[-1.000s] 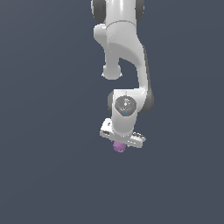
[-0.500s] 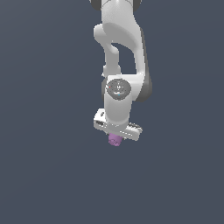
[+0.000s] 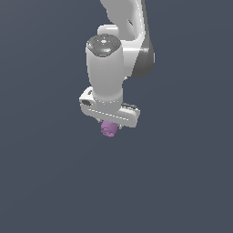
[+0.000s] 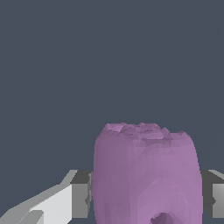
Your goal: Pick up the object and move it to a goal position.
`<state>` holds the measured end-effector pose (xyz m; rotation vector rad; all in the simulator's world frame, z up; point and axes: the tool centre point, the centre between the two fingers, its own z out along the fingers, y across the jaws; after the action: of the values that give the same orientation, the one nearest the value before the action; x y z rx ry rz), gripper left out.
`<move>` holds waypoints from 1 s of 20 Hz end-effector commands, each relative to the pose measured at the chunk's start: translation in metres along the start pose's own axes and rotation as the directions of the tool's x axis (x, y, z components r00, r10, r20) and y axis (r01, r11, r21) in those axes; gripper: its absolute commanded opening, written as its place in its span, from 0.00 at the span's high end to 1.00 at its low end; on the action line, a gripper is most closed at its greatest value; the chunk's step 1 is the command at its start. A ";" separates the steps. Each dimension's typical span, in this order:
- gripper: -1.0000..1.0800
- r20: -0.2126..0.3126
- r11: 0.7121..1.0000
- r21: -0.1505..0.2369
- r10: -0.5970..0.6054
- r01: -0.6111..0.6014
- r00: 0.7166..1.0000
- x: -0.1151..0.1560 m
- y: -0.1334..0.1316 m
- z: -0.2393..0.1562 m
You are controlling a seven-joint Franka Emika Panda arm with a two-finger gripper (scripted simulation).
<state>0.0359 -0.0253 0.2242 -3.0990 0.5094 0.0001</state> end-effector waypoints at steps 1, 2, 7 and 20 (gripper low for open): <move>1.00 0.000 1.000 0.000 0.000 0.000 1.000 -0.001 0.012 -0.028; 1.00 0.000 1.000 0.000 0.000 0.000 1.000 -0.002 0.017 -0.039; 1.00 0.000 1.000 0.000 0.000 0.000 1.000 -0.002 0.038 -0.088; 1.00 0.000 1.000 0.000 0.000 0.000 1.000 0.000 0.062 -0.144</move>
<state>0.0162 -0.0834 0.3665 -3.0994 0.5100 -0.0016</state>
